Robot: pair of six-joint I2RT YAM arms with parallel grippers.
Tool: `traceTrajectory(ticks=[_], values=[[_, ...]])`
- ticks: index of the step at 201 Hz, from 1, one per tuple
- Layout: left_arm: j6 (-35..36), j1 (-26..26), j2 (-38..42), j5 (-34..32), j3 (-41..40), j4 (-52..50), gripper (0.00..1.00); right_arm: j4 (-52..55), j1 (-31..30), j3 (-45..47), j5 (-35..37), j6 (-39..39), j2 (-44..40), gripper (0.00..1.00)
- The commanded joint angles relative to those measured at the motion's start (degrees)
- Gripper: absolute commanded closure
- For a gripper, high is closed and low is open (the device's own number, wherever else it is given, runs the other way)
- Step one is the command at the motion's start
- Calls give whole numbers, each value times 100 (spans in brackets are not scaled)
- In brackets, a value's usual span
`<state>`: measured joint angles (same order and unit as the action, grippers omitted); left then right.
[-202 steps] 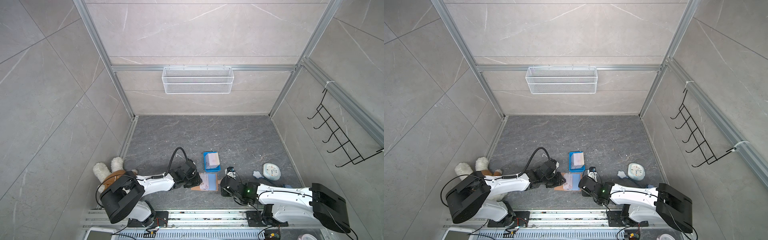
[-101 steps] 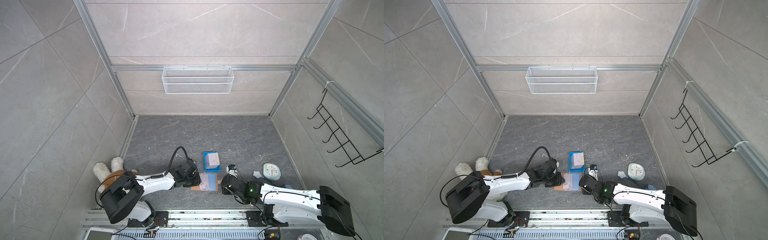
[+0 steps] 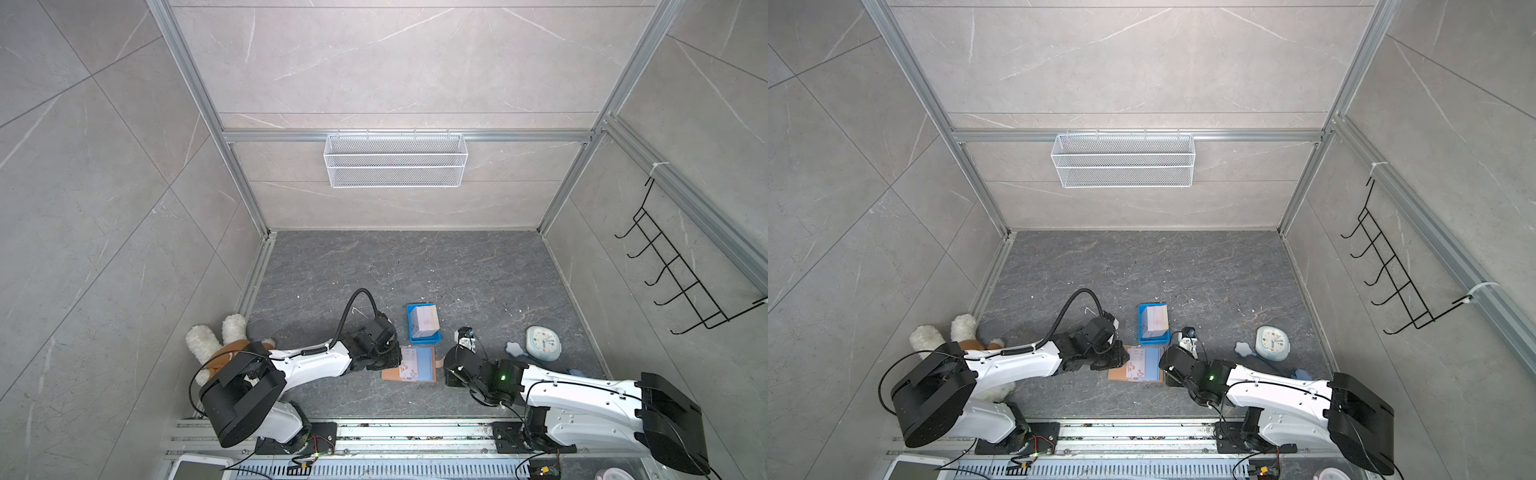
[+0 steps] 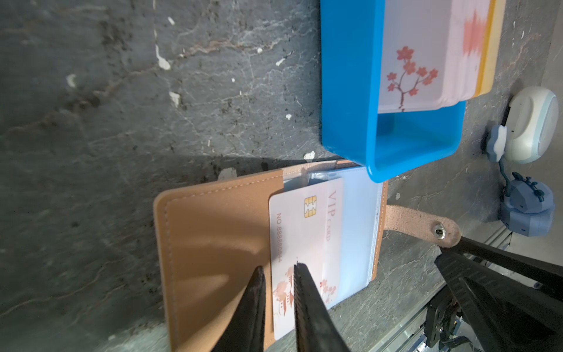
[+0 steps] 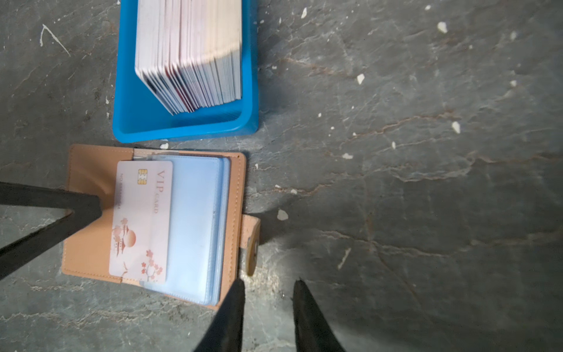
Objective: Insert credit cards into a card holder
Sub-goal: Insert the credit card into the card slot.
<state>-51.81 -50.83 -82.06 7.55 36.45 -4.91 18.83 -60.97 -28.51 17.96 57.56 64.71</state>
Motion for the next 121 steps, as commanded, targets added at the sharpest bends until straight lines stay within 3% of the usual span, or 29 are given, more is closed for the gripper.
traceTrajectory(ticks=[1,121], values=[[39,-58,2,-102,107,-67,79,-80,134,-6,-170,-181,-9,70],[-150,-138,-197,-243,170,-94,80,-586,698,298,-723,-384,188,75]])
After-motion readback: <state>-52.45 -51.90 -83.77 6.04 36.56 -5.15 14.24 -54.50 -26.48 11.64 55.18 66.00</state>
